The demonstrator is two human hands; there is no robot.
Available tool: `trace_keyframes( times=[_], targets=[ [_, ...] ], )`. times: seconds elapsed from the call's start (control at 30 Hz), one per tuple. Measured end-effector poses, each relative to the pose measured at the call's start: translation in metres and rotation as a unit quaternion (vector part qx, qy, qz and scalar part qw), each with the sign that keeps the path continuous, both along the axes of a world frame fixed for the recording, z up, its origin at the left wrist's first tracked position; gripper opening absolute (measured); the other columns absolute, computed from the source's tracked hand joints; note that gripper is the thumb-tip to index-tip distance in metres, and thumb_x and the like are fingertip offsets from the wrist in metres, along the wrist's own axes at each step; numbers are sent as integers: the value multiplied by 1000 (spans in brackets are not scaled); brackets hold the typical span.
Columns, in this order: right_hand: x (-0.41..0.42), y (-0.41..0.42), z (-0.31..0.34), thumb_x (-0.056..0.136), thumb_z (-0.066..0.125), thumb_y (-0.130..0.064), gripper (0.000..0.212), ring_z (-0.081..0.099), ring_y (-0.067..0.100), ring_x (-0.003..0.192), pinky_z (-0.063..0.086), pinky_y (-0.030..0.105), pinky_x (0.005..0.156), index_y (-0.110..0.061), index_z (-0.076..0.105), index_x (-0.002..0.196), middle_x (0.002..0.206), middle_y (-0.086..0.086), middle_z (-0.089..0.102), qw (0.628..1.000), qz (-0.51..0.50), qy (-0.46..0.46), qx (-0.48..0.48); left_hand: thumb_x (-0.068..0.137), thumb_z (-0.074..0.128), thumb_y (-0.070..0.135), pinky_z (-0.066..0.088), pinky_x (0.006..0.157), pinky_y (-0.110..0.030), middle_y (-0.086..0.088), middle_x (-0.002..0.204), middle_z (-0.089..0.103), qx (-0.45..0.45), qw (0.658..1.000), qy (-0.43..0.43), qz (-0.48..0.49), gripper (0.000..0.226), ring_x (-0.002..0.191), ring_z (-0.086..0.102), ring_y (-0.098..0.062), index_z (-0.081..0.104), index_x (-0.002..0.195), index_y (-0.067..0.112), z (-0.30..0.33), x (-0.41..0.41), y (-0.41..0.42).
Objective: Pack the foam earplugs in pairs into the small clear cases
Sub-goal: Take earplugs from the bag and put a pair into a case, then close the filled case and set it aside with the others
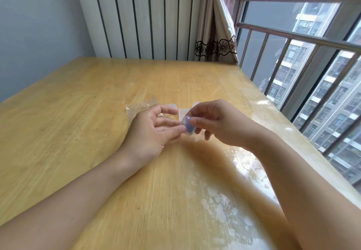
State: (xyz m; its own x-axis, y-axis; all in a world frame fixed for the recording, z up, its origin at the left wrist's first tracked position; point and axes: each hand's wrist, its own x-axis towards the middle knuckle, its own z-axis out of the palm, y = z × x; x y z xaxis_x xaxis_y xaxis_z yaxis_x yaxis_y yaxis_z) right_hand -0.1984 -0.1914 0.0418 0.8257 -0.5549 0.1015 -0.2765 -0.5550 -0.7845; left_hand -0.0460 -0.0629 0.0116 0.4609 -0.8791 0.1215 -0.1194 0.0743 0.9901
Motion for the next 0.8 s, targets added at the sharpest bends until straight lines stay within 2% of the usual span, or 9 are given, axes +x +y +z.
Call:
trace_keyframes(
  times=[0.1, 0.2, 0.3, 0.4, 0.47, 0.53, 0.67, 0.73, 0.8],
  targets=[
    [-19, -22, 9, 102, 58, -12, 9, 73, 26, 75, 62, 37, 62, -9, 66, 103, 94, 4, 74, 986, -132, -21, -96, 85, 76, 5, 64, 73, -37, -9, 90, 75, -42, 997, -54, 35, 25, 80, 77, -24, 67, 107, 12, 3, 1, 1],
    [-48, -48, 9, 100, 59, -11, 9, 71, 27, 81, 61, 44, 74, -7, 66, 105, 103, 9, 72, 926, -274, 91, -242, 85, 77, 7, 61, 57, -30, 2, 81, 73, -81, 981, -167, 58, 17, 73, 73, -14, 71, 98, 17, 4, 3, 3],
    [-61, -53, 4, 95, 67, -16, 10, 67, 30, 88, 58, 41, 79, -12, 67, 104, 106, 12, 70, 900, -277, 251, -226, 82, 80, 11, 49, 54, -13, 13, 77, 71, -109, 949, -281, 92, 17, 63, 63, -7, 73, 91, 23, 6, 7, 4],
    [-60, -44, 11, 80, 85, -22, 24, 70, 28, 86, 60, 37, 73, -17, 68, 96, 107, 6, 67, 925, -240, 258, -140, 75, 85, 20, 39, 56, -7, 14, 80, 67, -107, 916, -369, 114, 22, 63, 56, -11, 72, 93, 23, 10, 18, 7],
    [-60, -38, 17, 78, 87, -22, 23, 69, 26, 79, 58, 32, 64, -16, 70, 93, 109, 6, 67, 933, -232, 251, -117, 72, 83, 32, 37, 61, -9, 14, 83, 60, -66, 892, -429, 125, 30, 68, 52, -2, 70, 99, 27, 12, 28, 8],
    [-60, -38, 19, 79, 86, -21, 19, 67, 23, 76, 60, 36, 67, -16, 72, 90, 110, 6, 70, 936, -238, 235, -107, 71, 82, 40, 39, 67, -18, 14, 92, 52, 8, 879, -460, 125, 40, 78, 50, 5, 65, 107, 31, 15, 37, 11],
    [-69, -46, 21, 81, 82, -15, 16, 70, 27, 87, 60, 42, 81, -21, 72, 92, 106, 8, 73, 918, -303, 224, -124, 72, 70, 60, 50, 85, -36, 14, 114, 41, 185, 848, -488, 96, 64, 108, 52, -11, 49, 128, 37, 19, 54, 23],
    [-67, -44, 24, 84, 77, -10, 18, 67, 26, 95, 57, 40, 85, -22, 73, 98, 111, 6, 73, 912, -319, 192, -171, 75, 67, 61, 50, 85, -37, 14, 116, 44, 231, 836, -490, 88, 60, 105, 55, -15, 49, 128, 37, 20, 59, 27],
    [-51, -29, 25, 87, 72, -6, 19, 69, 20, 93, 57, 34, 81, -19, 76, 100, 105, 1, 74, 937, -281, 84, -189, 76, 68, 56, 49, 80, -34, 15, 112, 50, 239, 840, -482, 75, 52, 97, 58, -14, 53, 121, 36, 20, 60, 27]
  ],
)
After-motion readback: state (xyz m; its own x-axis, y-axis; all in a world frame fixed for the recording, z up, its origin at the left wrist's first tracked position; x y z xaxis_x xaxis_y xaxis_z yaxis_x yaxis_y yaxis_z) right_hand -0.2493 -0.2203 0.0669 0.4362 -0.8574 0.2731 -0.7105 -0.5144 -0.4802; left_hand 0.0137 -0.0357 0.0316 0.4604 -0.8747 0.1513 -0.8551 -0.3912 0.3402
